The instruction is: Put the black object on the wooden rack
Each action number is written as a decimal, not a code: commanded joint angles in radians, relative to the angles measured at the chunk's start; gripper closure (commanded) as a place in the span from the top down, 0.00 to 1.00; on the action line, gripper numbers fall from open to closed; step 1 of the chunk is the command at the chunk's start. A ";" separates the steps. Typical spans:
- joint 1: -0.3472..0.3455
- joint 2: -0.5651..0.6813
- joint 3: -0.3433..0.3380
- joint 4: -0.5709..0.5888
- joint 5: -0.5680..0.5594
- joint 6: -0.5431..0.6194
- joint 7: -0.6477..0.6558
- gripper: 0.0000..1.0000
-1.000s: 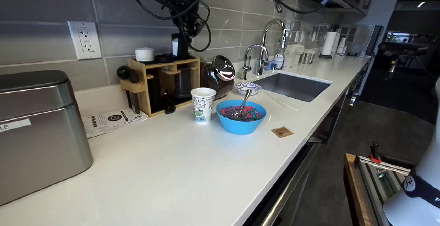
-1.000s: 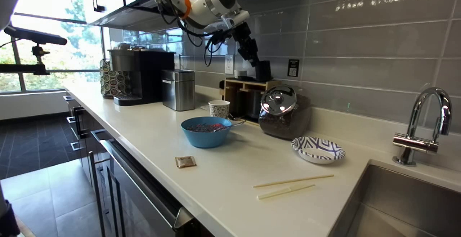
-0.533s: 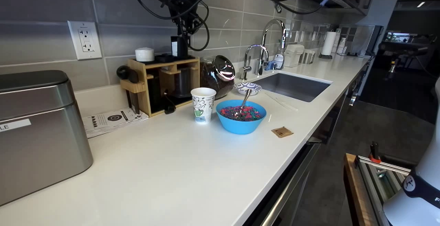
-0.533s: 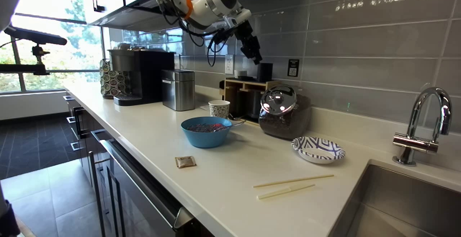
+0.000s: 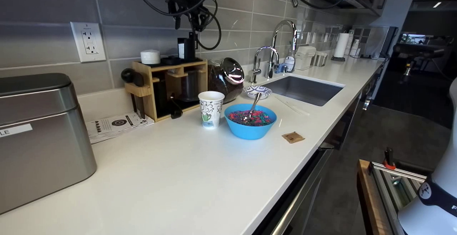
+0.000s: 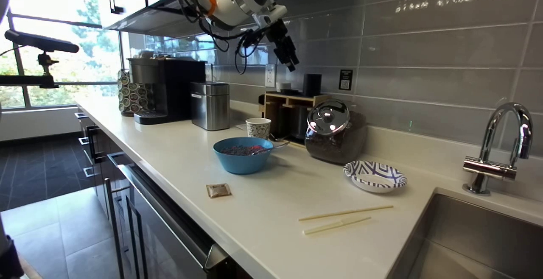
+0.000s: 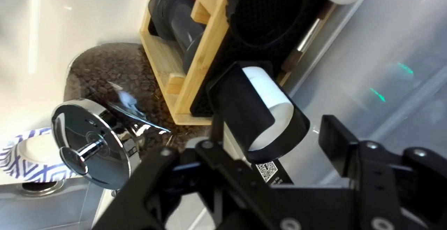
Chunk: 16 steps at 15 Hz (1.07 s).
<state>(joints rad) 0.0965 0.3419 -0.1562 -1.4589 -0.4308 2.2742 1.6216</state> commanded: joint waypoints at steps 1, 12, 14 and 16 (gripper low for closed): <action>0.020 -0.147 0.029 -0.166 -0.016 -0.102 -0.107 0.99; 0.003 -0.381 0.153 -0.462 0.071 -0.302 -0.518 1.00; 0.012 -0.437 0.183 -0.491 0.114 -0.420 -0.580 1.00; 0.019 -0.496 0.218 -0.497 0.181 -0.579 -0.622 1.00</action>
<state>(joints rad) 0.1110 -0.0371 0.0204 -1.8966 -0.3409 1.8595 1.0768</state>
